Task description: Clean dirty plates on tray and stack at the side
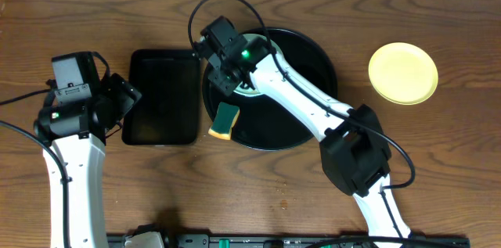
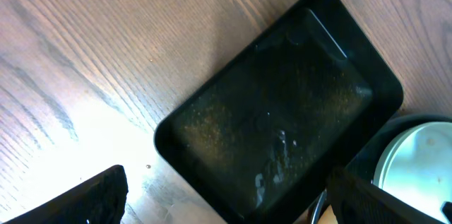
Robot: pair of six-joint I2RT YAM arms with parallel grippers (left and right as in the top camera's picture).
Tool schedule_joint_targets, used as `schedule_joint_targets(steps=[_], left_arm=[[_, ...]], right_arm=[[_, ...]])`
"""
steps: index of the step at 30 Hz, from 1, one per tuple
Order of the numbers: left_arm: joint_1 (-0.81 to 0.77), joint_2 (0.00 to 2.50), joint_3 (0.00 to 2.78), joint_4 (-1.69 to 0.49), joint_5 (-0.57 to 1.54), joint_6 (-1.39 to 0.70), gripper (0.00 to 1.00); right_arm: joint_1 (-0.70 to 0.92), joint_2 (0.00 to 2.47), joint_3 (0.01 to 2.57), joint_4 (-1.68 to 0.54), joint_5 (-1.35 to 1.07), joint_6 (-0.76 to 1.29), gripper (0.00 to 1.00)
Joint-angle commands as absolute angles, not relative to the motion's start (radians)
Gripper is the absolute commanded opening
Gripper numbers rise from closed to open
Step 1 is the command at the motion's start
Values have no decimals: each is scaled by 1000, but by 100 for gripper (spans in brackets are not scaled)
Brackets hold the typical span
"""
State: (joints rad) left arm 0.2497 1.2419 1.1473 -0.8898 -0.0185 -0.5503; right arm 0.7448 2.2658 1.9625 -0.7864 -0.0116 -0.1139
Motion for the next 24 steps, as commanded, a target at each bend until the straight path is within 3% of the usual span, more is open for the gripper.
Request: schedule_joint_targets(steps=[1, 12, 24], left_arm=[[258, 1246, 1162, -893, -39, -559, 90], [258, 1247, 1162, -893, -38, -558, 90], [258, 1247, 1162, -893, -38, -559, 90]], right_arm=[[745, 2277, 1904, -734, 37, -73, 41], [747, 2277, 1773, -519, 36, -44, 35], [748, 2309, 1770, -466, 33, 2, 31]])
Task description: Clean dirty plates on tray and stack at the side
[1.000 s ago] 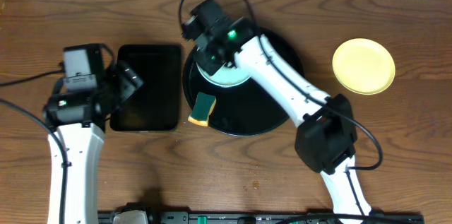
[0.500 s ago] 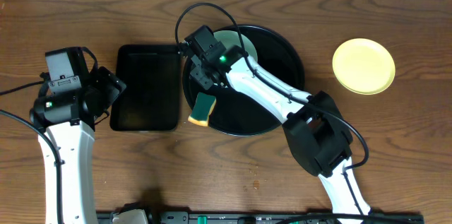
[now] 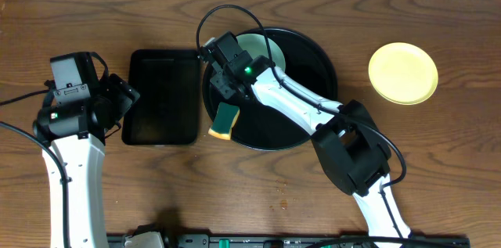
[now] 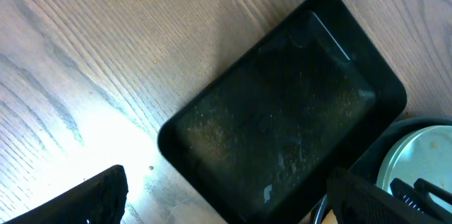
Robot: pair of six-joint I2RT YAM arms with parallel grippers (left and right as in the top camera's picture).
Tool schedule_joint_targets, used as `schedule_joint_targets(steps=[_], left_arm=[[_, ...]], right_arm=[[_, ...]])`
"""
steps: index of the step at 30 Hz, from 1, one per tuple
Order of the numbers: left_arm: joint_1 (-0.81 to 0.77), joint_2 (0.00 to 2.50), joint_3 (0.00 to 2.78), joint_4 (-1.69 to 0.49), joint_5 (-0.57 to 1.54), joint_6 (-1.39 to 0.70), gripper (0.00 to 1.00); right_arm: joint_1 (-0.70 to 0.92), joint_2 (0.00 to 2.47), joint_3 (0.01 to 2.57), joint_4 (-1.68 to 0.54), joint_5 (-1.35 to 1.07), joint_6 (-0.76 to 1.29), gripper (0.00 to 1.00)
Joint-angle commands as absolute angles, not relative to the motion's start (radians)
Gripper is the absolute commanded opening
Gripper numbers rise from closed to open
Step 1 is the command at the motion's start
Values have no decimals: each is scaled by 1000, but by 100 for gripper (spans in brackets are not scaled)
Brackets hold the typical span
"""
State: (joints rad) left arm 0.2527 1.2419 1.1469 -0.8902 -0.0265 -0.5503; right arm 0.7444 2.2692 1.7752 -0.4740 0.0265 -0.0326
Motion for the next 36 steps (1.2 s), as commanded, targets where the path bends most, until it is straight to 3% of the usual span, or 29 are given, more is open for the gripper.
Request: schedule_joint_targets(steps=[1, 10, 15, 18, 36], left_arm=[[258, 1247, 1162, -893, -39, -559, 90], [258, 1246, 1162, -893, -38, -558, 90], [258, 1246, 1162, -893, -39, -559, 90], [258, 1247, 1162, -893, -38, -559, 90], [258, 1246, 1162, -893, -39, -559, 90]], right_arm=[[748, 2314, 1770, -464, 33, 7, 30], [748, 2331, 1770, -458, 33, 8, 24], [748, 2331, 1770, -454, 35, 7, 14], [748, 2330, 1770, -445, 38, 7, 1], [748, 2178, 1784, -516, 131, -41, 1]])
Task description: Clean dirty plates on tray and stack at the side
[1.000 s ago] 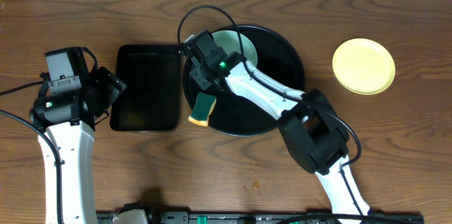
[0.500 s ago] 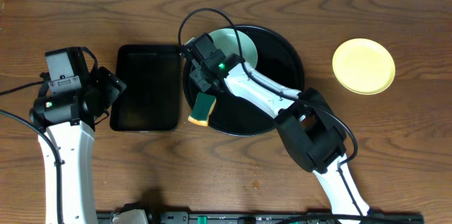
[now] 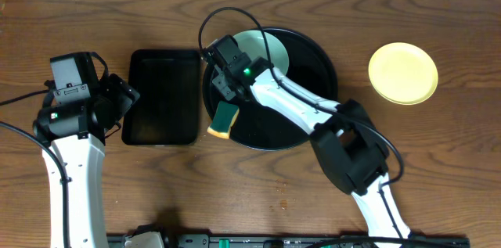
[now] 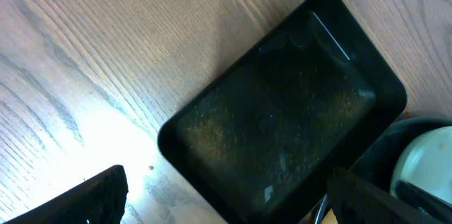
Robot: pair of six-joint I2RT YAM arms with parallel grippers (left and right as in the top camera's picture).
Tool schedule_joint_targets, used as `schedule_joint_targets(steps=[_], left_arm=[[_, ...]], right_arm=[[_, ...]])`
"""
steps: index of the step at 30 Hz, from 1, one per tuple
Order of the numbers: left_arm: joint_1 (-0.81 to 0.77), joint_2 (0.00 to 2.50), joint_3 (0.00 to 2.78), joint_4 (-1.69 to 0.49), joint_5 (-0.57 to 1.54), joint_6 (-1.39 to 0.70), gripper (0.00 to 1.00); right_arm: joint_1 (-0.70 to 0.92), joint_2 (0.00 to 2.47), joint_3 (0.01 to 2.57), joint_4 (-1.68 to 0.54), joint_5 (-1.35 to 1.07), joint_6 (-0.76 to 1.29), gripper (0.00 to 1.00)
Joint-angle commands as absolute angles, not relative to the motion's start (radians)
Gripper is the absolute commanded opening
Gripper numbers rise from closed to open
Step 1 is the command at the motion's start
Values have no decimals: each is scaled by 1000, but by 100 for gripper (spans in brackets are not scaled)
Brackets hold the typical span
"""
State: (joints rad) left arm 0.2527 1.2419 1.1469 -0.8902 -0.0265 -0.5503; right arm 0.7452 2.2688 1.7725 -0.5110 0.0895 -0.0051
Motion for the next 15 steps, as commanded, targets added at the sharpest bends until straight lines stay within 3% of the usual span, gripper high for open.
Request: schedule_joint_targets(steps=[1, 15], left_arm=[[258, 1247, 1162, -893, -39, -559, 90], [258, 1247, 1161, -893, -39, -559, 90]], right_arm=[[748, 2168, 1784, -521, 131, -47, 1], [747, 2126, 1784, -598, 113, -99, 1]])
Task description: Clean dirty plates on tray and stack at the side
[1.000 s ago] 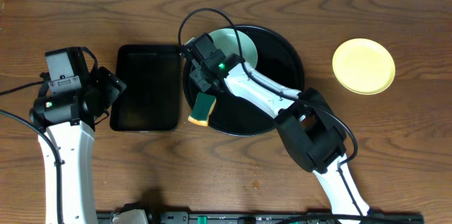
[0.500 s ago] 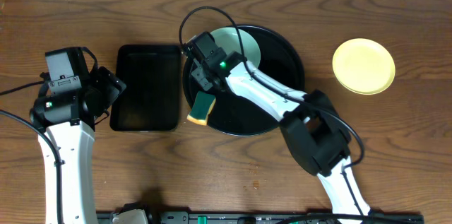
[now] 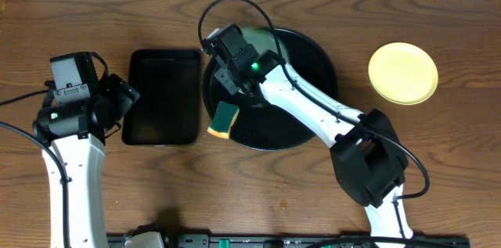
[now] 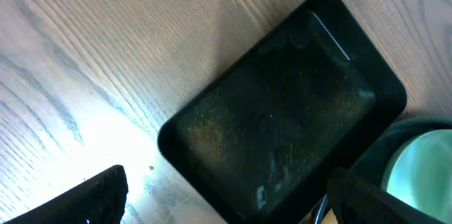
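Observation:
A pale green plate (image 3: 264, 37) shows blurred at the back left of the round black tray (image 3: 313, 68), mostly hidden under my right arm. Its edge fills the lower right corner of the left wrist view (image 4: 420, 174). My right gripper (image 3: 235, 84) reaches over the round tray's left side and is shut on the plate's rim. A green and yellow sponge (image 3: 224, 120) lies on the round tray's left edge. My left gripper (image 3: 129, 95) (image 4: 226, 180) stands open and empty at the left end of the black rectangular tray (image 3: 160, 95) (image 4: 282, 118).
A yellow plate (image 3: 403, 73) sits on the wooden table (image 3: 438, 162) at the far right. The rectangular tray holds fine crumbs and smears. My right arm's cable loops above the round tray's back edge.
The green plate has shifted toward the back of the round tray and looks blurred and larger in the left wrist view. My right gripper sits slightly further back. The left arm has not moved.
My right gripper was over the green plate at the round tray's left side. Then the plate showed further back with the gripper on its near rim, and it stayed so. Now the plate is blurred under the arm. Left arm, sponge and yellow plate kept their places.

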Robot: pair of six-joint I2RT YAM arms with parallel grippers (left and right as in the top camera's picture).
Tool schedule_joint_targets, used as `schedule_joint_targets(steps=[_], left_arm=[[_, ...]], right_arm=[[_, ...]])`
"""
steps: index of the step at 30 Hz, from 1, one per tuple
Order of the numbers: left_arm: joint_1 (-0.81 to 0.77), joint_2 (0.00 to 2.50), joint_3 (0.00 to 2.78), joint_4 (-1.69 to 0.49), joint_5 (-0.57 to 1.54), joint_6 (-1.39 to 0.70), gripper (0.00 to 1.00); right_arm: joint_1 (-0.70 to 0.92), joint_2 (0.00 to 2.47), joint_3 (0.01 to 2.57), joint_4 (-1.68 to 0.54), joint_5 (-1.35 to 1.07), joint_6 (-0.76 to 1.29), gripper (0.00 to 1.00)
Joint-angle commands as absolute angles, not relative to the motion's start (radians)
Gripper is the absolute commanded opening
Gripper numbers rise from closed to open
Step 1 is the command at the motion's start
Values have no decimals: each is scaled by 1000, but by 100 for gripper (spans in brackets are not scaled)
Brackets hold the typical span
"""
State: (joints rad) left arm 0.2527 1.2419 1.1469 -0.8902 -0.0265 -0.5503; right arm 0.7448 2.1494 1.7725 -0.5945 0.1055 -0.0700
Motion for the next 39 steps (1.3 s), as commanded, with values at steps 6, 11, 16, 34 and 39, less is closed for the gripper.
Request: schedule_joint_targets(steps=[6, 11, 16, 34, 39], left_arm=[[258, 1247, 1162, -893, -38, -558, 90], [258, 1246, 1162, -893, -39, -558, 90], [258, 1247, 1162, -893, -39, -559, 90], [258, 1246, 1162, -893, -39, -558, 90], [258, 1246, 1162, -893, -38, -559, 90]], right_arm=[[741, 2115, 1787, -579, 151, -99, 1], [730, 2041, 1787, -622, 237, -90, 1], [717, 1950, 1787, -749, 311, -41, 1], [610, 2013, 1786, -839, -103, -67, 56], [626, 2129, 1786, -780, -72, -144, 59]])
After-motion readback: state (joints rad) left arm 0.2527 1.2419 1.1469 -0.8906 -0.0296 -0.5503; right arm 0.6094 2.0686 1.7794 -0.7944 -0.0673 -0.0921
